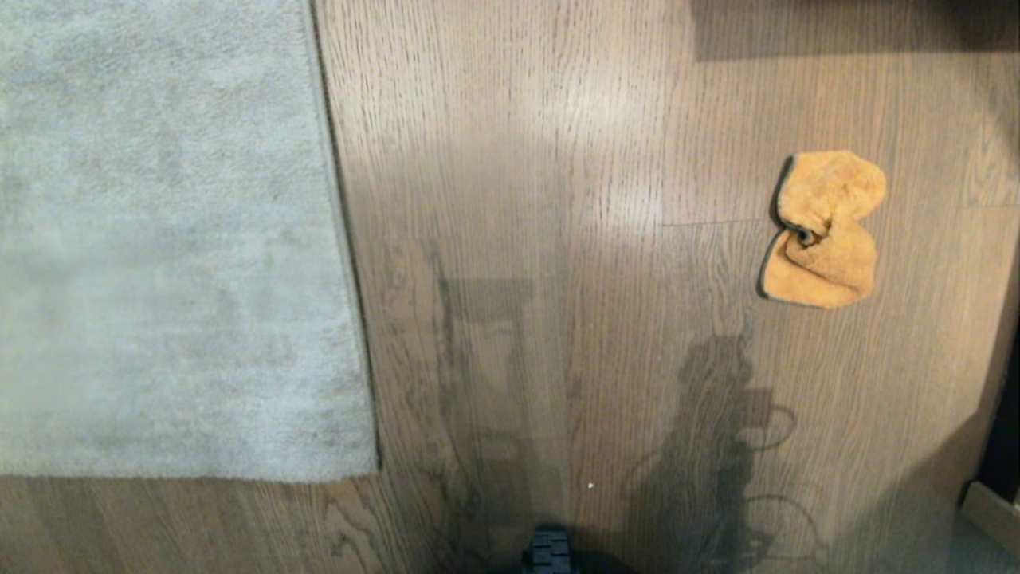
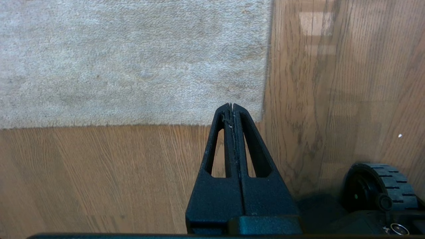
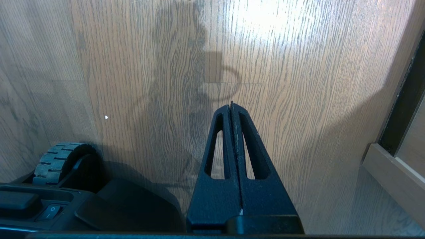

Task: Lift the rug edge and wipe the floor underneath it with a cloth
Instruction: Pick up the rag

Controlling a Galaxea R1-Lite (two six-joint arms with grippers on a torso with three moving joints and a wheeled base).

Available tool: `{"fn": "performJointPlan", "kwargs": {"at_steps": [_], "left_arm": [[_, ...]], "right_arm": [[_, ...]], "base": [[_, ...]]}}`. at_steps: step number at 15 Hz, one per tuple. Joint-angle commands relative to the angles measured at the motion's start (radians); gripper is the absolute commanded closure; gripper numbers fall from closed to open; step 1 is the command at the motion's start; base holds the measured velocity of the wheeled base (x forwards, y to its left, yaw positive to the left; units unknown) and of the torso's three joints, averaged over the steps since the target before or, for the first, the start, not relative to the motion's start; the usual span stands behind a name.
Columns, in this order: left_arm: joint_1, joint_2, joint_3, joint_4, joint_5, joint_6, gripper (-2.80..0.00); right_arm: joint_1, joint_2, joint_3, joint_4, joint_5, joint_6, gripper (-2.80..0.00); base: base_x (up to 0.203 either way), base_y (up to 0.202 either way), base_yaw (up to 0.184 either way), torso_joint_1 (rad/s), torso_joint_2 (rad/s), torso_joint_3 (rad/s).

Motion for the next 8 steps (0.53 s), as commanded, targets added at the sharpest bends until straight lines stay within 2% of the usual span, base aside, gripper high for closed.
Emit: {"fn": "performJointPlan", "kwargs": {"at_steps": [1,8], "left_arm": [[0.0,0.0,0.0,0.0,0.001,-0.001,0.0],[0.0,0.0,0.0,0.0,0.001,-0.001,0.0]], "right_arm": [[-0.001,0.0,0.0,0.0,0.0,-0.001,0.0],[0.0,0.0,0.0,0.0,0.0,-0.001,0.0]], "base": [[0.0,0.0,0.0,0.0,0.0,0.0],[0.0,0.0,0.0,0.0,0.0,0.0]]}}
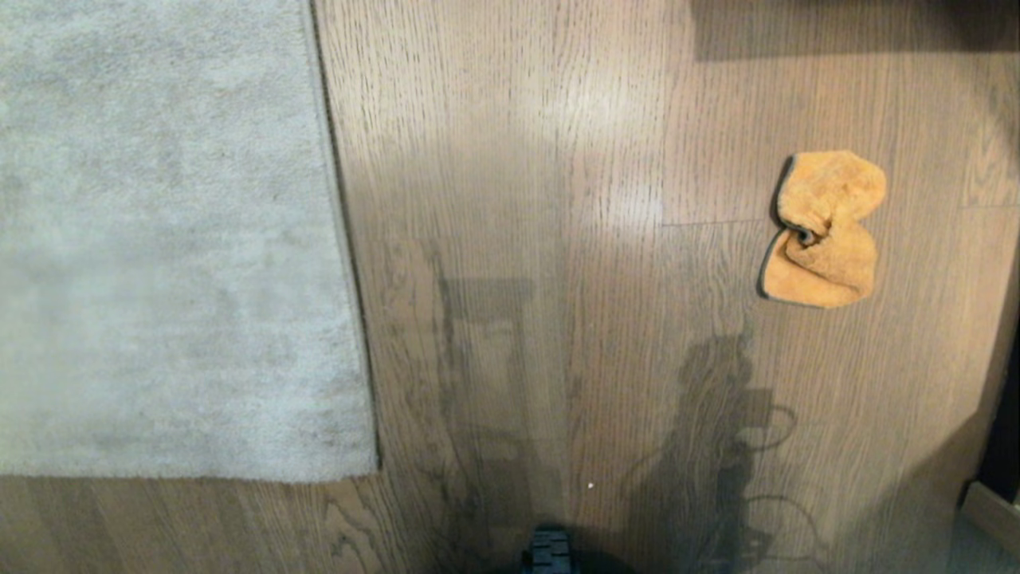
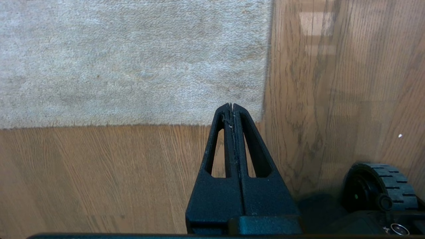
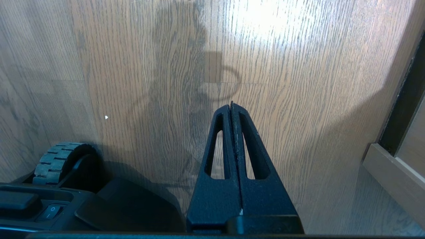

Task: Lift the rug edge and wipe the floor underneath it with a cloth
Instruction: Pick up the rag

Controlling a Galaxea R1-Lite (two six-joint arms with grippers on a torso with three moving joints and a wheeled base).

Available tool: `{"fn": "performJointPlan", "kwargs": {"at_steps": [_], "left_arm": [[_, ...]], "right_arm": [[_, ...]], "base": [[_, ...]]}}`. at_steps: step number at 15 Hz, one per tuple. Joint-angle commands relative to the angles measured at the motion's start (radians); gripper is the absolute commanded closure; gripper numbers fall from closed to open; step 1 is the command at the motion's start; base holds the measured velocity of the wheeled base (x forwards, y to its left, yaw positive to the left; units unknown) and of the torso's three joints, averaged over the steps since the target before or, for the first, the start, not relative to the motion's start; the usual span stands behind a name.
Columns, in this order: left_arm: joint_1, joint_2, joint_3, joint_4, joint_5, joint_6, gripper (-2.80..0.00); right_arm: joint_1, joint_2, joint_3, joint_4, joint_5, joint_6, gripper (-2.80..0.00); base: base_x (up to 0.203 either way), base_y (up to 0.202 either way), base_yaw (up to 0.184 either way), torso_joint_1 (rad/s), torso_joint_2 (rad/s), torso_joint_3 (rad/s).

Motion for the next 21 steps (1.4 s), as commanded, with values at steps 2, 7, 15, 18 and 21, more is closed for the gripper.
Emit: {"fn": "performJointPlan", "kwargs": {"at_steps": [2,7,15,18,21], "left_arm": [[0.0,0.0,0.001,0.0,0.0,0.0,0.0],[0.0,0.0,0.0,0.0,0.0,0.0,0.0],[0.0,0.0,0.0,0.0,0.0,0.0,0.0],[0.0,0.0,-0.001,0.0,0.0,0.0,0.0],[0.0,0.0,0.0,0.0,0.0,0.0,0.0]], "right_arm": [[-0.001,0.0,0.0,0.0,0.0,-0.001,0.0],[0.001,0.0,0.0,0.0,0.0,-0.001,0.0],[0.0,0.0,0.0,0.0,0.0,-0.001,0.0],[0.0,0.0,0.0,0.0,0.0,-0.016,0.0],[-0.001,0.0,0.0,0.003,0.004,-0.095,0.0]], "base": [[0.0,0.0,0.0,0.0,0.0,0.0],[0.0,0.0,0.0,0.0,0.0,0.0],[0.0,0.0,0.0,0.0,0.0,0.0],[0.0,0.0,0.0,0.0,0.0,0.0],[0.0,0.0,0.0,0.0,0.0,0.0]]}}
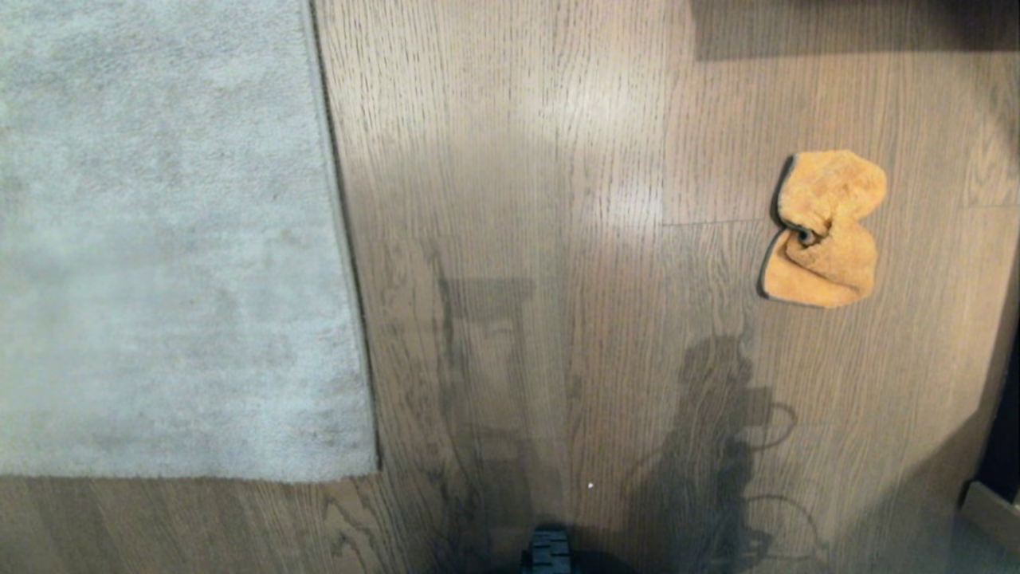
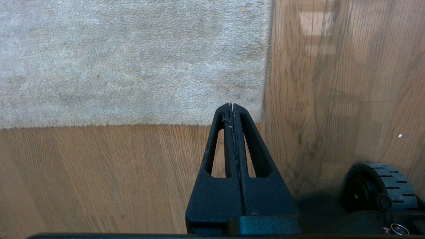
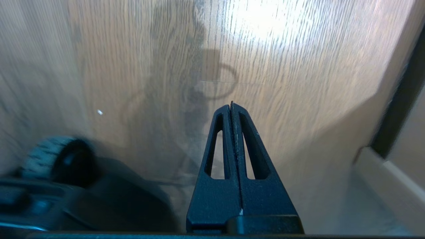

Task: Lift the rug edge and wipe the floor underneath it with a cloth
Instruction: Pick up the rag

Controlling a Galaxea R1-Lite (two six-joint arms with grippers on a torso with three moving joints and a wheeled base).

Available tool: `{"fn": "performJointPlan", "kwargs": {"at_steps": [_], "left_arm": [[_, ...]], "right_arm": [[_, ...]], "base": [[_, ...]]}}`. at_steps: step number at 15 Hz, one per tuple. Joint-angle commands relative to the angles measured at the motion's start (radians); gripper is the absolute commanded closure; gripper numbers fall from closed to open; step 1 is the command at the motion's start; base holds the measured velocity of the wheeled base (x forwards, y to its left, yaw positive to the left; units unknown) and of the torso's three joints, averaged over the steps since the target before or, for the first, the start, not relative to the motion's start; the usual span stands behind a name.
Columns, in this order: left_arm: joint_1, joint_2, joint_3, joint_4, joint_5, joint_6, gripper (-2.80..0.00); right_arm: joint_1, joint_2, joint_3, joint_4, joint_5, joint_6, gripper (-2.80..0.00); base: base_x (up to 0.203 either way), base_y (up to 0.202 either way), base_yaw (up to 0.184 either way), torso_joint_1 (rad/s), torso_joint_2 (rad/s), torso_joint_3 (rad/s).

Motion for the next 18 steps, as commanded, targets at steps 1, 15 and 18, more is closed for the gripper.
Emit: {"fn": "performJointPlan", "kwargs": {"at_steps": [1,15,18], "left_arm": [[0.0,0.0,-0.001,0.0,0.001,0.0,0.0],[0.0,0.0,-0.001,0.0,0.001,0.0,0.0],[0.0,0.0,-0.001,0.0,0.001,0.0,0.0]], "right_arm": [[0.0,0.0,0.0,-0.003,0.015,-0.085,0.0],[0.015,0.464,-0.373,-0.021,0.077,-0.076,0.0],[0.017,0.605,-0.46,-0.069,0.097,-0.085,0.0]], "base": [[0.0,0.0,0.0,0.0,0.0,0.0],[0.0,0.0,0.0,0.0,0.0,0.0],[0.0,0.0,0.0,0.0,0.0,0.0]]}}
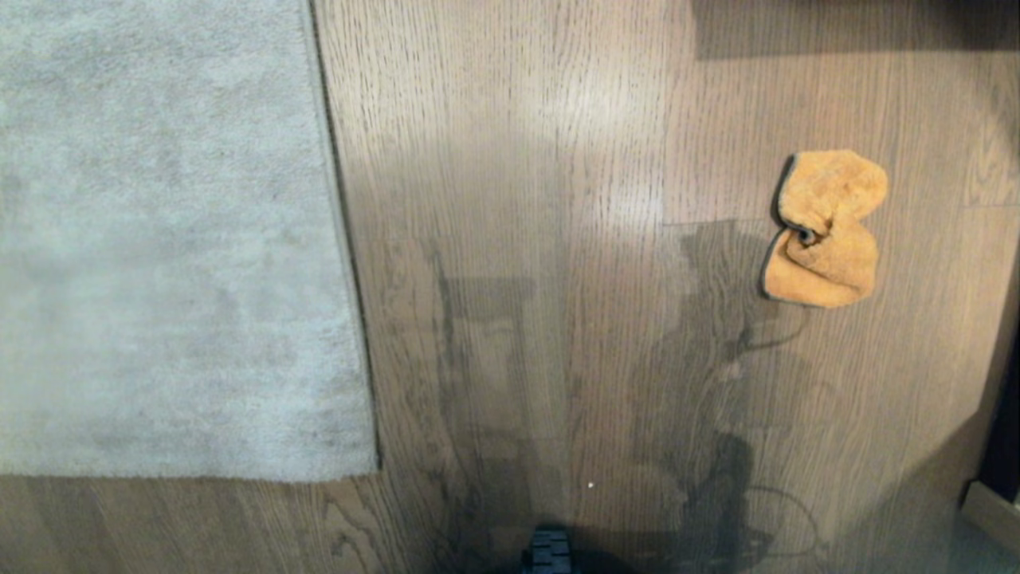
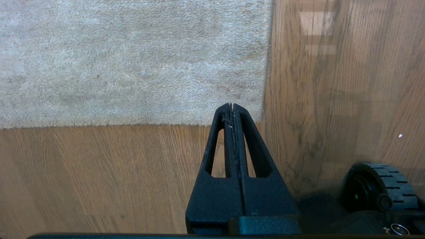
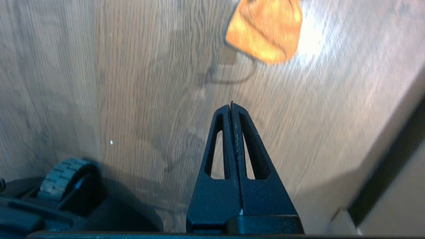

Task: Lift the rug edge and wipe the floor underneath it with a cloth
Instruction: Pick up the rag

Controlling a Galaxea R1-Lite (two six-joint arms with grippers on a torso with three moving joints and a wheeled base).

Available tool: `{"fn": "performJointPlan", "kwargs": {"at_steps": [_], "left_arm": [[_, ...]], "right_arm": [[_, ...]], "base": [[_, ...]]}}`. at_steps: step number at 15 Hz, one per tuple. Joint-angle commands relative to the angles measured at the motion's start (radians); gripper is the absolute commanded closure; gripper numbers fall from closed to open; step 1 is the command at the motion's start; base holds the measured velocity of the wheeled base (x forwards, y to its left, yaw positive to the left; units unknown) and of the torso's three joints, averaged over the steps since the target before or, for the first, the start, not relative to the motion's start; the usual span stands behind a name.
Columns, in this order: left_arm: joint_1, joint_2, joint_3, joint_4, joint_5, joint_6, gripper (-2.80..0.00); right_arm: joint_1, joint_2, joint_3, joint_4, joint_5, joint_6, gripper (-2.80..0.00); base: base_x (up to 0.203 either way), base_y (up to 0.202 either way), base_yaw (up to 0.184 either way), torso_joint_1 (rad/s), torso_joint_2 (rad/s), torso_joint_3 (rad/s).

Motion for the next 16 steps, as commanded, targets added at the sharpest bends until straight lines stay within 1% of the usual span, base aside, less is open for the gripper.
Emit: {"fn": "performJointPlan", "kwargs": {"at_steps": [1,2,3,5,8,9,13,16], "left_arm": [[0.0,0.0,0.001,-0.001,0.001,0.0,0.0],[0.0,0.0,0.0,-0.001,0.001,0.0,0.0],[0.0,0.0,0.001,-0.001,0.001,0.0,0.0],[0.0,0.0,0.001,-0.001,0.001,0.0,0.0],[0.0,0.0,0.001,-0.001,0.001,0.0,0.0],[0.0,0.0,0.0,-0.001,0.001,0.0,0.0],[0.0,0.0,0.0,-0.001,0.001,0.0,0.0],[0.0,0.0,0.001,-0.001,0.001,0.0,0.0]], "right_arm": [[0.002,0.137,-0.041,-0.02,0.035,-0.004,0.0],[0.001,0.171,-0.04,-0.033,0.092,-0.005,0.0],[0.001,0.201,-0.027,-0.046,0.132,-0.006,0.0],[0.002,0.282,0.016,-0.107,0.182,-0.007,0.0],[0.001,0.434,0.099,-0.294,0.217,0.003,0.0],[0.002,0.497,0.11,-0.354,0.22,0.019,-2.8],[-0.001,0.832,0.087,-0.633,0.223,0.079,-2.8],[-0.036,1.1,0.019,-0.954,0.222,0.11,-2.8]], "base": [[0.0,0.0,0.0,0.0,0.0,0.0],[0.0,0.0,0.0,0.0,0.0,0.0],[0.0,0.0,0.0,0.0,0.0,0.0],[0.0,0.0,0.0,0.0,0.0,0.0],[0.0,0.0,0.0,0.0,0.0,0.0],[0.0,0.0,0.0,0.0,0.0,0.0],[0.0,0.0,0.0,0.0,0.0,0.0],[0.0,0.0,0.0,0.0,0.0,0.0]]}}
